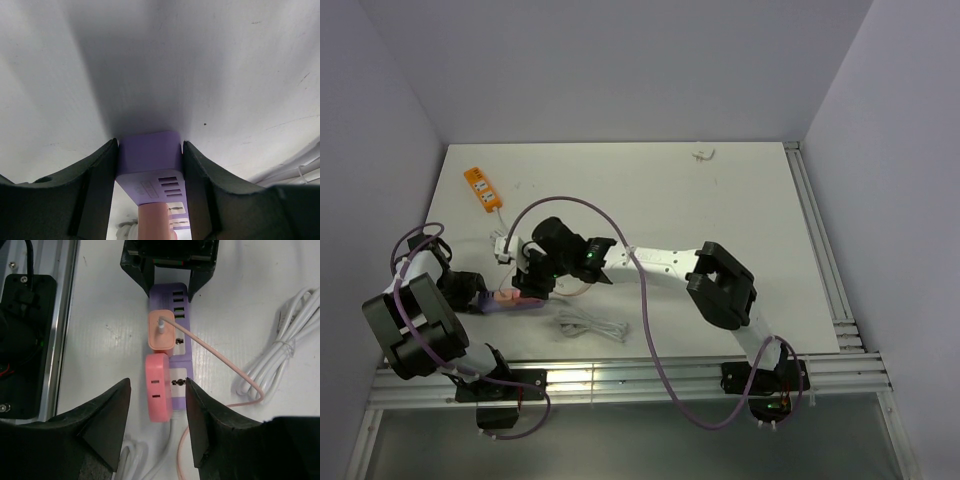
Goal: Insert the plug
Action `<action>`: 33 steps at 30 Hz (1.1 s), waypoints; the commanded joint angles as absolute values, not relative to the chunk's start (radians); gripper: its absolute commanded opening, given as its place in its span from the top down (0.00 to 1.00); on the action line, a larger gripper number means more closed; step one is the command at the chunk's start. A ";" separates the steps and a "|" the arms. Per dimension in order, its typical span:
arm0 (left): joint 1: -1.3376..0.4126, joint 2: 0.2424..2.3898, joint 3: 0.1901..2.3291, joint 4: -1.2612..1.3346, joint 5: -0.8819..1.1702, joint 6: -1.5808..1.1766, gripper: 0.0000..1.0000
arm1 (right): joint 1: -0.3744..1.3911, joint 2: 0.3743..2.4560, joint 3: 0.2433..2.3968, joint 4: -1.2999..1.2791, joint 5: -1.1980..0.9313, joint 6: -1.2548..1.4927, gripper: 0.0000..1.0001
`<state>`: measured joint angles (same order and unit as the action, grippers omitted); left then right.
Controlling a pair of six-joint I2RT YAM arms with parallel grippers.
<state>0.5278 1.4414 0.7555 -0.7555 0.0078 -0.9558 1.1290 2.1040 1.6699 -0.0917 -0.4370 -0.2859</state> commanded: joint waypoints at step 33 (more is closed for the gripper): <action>0.525 1.447 0.723 -0.733 0.011 -0.939 1.00 | 1.169 2.238 1.833 -0.166 -0.406 -0.321 0.68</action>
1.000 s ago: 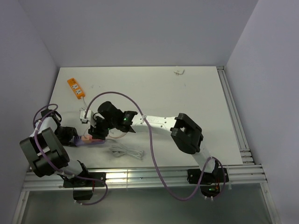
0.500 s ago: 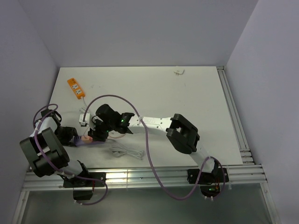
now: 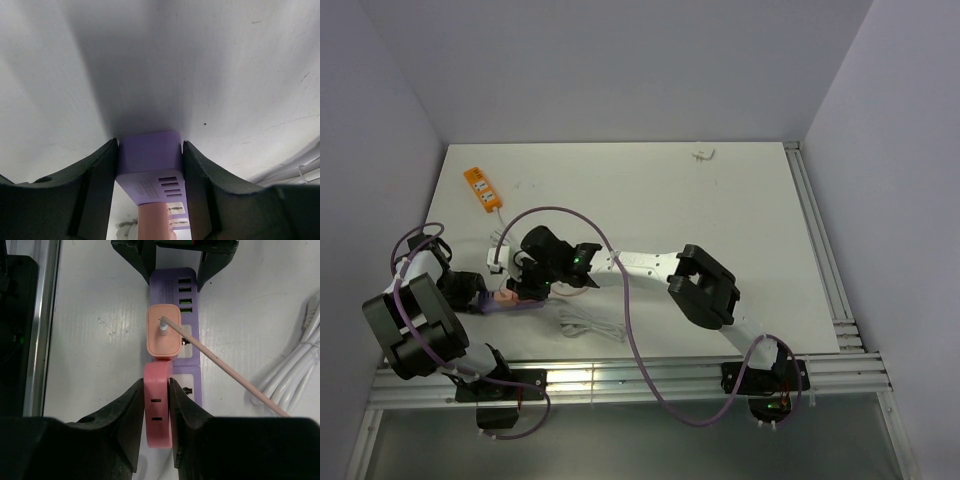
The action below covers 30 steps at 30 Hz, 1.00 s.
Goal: Insert the plug
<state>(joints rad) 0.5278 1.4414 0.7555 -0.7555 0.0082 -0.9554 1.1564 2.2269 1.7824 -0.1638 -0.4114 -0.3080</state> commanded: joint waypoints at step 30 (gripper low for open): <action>0.525 1.445 0.724 -0.733 0.015 -0.943 1.00 | 1.201 2.289 1.795 -0.176 -0.383 -0.393 1.00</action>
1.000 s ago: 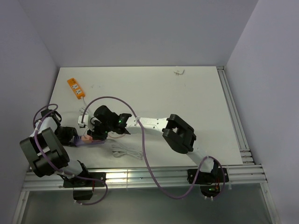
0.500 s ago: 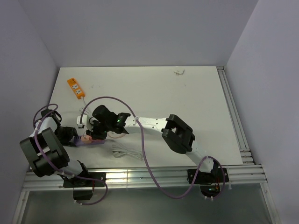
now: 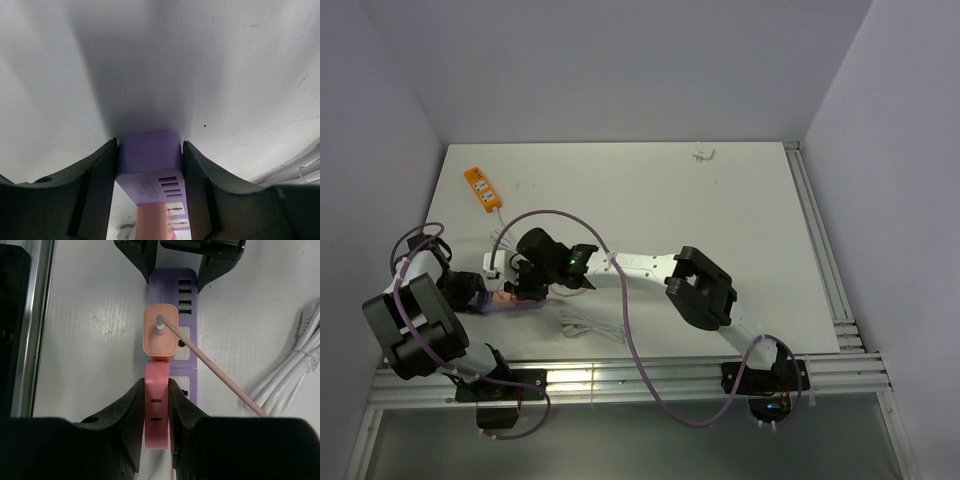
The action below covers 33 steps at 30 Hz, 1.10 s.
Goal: Insert the plug
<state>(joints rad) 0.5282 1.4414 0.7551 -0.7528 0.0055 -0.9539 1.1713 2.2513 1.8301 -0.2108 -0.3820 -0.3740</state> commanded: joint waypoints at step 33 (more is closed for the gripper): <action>0.534 1.420 0.707 -0.718 0.037 -0.933 0.95 | 1.203 2.234 1.721 -0.054 -0.362 -0.341 0.71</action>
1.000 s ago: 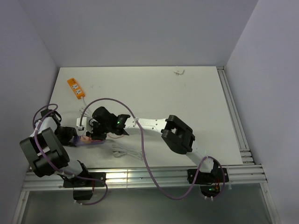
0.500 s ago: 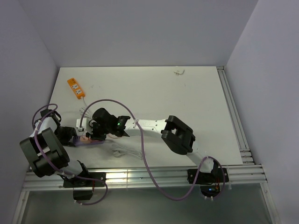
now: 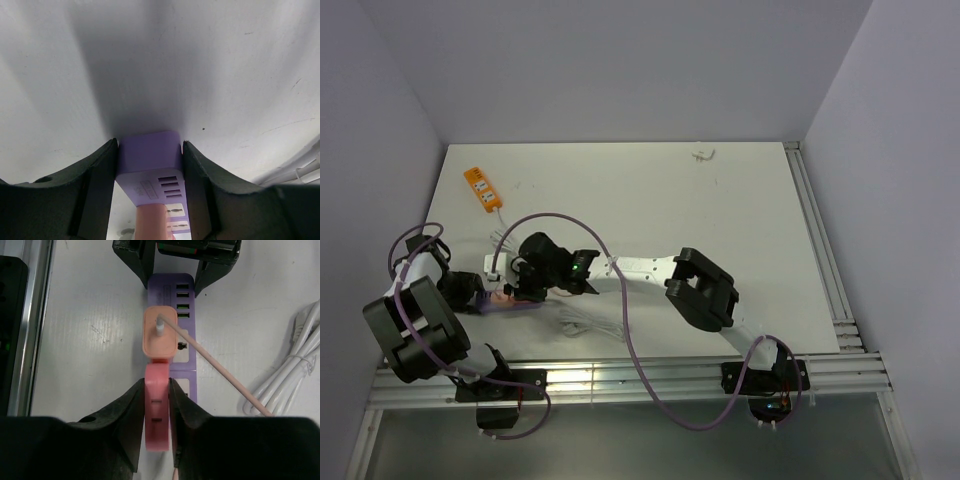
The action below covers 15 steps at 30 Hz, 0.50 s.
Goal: Insert the plug
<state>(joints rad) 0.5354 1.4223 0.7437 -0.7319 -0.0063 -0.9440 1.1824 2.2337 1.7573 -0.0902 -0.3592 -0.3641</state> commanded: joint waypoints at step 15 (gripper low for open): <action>0.545 1.318 0.730 -0.778 0.005 -0.950 0.32 | 1.189 2.123 1.628 0.064 -0.365 -0.278 0.41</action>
<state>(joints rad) 0.5400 1.3659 0.7254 -0.7494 0.0029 -0.9478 1.1866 2.2181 1.6428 -0.0082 -0.3580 -0.3027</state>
